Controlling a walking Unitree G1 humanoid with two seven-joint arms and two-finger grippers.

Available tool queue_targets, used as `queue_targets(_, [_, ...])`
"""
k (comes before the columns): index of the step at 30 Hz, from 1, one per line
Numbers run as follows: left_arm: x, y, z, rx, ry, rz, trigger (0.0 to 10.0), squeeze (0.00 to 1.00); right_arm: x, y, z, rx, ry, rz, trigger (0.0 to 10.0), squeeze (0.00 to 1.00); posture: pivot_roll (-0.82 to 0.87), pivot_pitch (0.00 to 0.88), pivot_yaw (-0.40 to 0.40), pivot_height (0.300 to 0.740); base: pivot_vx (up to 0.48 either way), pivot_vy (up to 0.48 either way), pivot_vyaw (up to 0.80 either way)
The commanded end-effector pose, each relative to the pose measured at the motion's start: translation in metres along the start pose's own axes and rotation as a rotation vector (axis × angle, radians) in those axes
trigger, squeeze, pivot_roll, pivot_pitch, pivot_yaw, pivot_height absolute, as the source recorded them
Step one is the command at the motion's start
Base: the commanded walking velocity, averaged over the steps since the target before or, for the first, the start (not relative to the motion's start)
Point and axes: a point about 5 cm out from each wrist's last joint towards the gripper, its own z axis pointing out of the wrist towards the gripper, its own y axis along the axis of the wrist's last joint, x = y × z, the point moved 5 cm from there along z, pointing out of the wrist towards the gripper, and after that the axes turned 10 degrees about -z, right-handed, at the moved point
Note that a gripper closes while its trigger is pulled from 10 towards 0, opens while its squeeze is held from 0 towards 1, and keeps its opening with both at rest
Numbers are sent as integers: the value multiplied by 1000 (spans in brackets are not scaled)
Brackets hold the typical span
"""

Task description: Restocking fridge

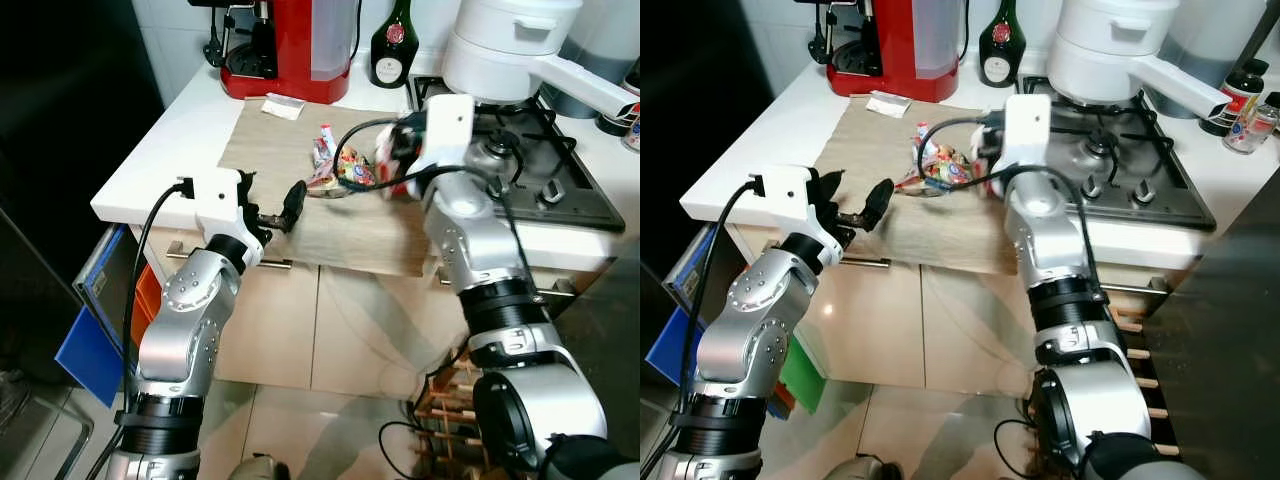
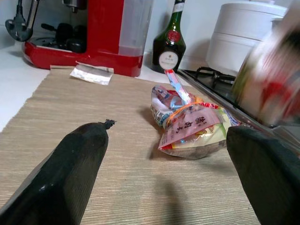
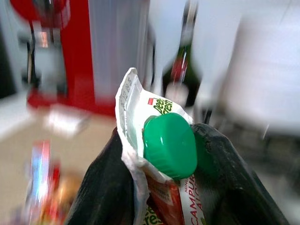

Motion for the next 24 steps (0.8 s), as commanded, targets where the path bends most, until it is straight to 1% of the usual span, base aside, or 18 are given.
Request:
queue_targets(1, [-4, 7, 6, -25, -14, 13, 10000, 0, -8, 40, -1, -180, -32, -38, 0, 102, 23, 0, 5, 740, 0, 0, 0])
queue_targets(2, [-5, 11, 8, -44, -17, 22, 10000, 0, -11, 54, -4, -250, -50, -63, 0, 98, 17, 0, 5, 740, 0, 0, 0])
queue_targets(3, [-5, 11, 8, -44, -17, 22, 10000, 0, -11, 54, -4, -250, -50, -63, 0, 98, 17, 0, 5, 740, 0, 0, 0])
queue_targets(4, [-9, 16, 11, -70, -39, 53, 10000, 0, -17, 69, -9, -335, -87, -101, 0, 98, 5, 0, 6, 740, 0, 0, 0])
queue_targets(5, [-13, 18, 13, -77, -53, 62, 10000, 0, -20, 74, -13, -362, -106, -117, 10000, 94, -6, 0, 11, 740, 0, 0, 0])
queue_targets(7, [-15, 19, 15, -79, -61, 66, 10000, 0, -22, 75, -15, -375, -117, -125, 10000, 94, -6, 0, 11, 740, 0, 0, 0])
queue_targets(10, [-24, 22, 18, -99, -95, 65, 10000, 0, -32, 72, -30, -407, -175, -163, 10000, 78, -15, 0, 6, 740, 0, 0, 0])
queue_targets(11, [-24, 22, 18, -99, -95, 65, 10000, 0, -32, 72, -30, -407, -175, -163, 10000, 78, -15, 0, 6, 740, 0, 0, 0])
queue_targets(12, [-26, 25, 18, -114, -107, 77, 10000, 0, -43, 70, -40, -423, -243, -170, 10000, 78, -18, 0, 7, 740, 0, 0, 0])
queue_targets(14, [-27, 33, 17, -149, -114, 92, 10000, 0, -58, 46, -65, -380, -315, -176, 10000, 86, -18, 0, 11, 740, 0, 0, 0])
queue_targets(16, [-29, 40, 16, -176, -131, 120, 10000, 0, -58, 25, -82, -330, -321, -184, 10000, 78, -15, 0, 17, 740, 0, 0, 0])
queue_targets(19, [-32, 49, 17, -202, -151, 152, 10000, 0, -53, 10, -92, -312, -314, -180, 10000, 90, -15, 0, 29, 740, 0, 0, 0])
queue_targets(20, [-32, 49, 17, -202, -151, 152, 10000, 0, -53, 10, -92, -312, -314, -180, 10000, 90, -15, 0, 29, 740, 0, 0, 0])
queue_targets(22, [-33, 52, 19, -204, -162, 169, 10000, 0, -57, 2, -94, -297, -338, -169, 10000, 86, -12, 0, 34, 740, 0, 0, 0])
queue_targets(24, [-34, 50, 19, -193, -169, 198, 10000, 0, -64, -10, -95, -243, -353, -147, 10000, 90, -10, 0, 37, 740, 0, 0, 0])
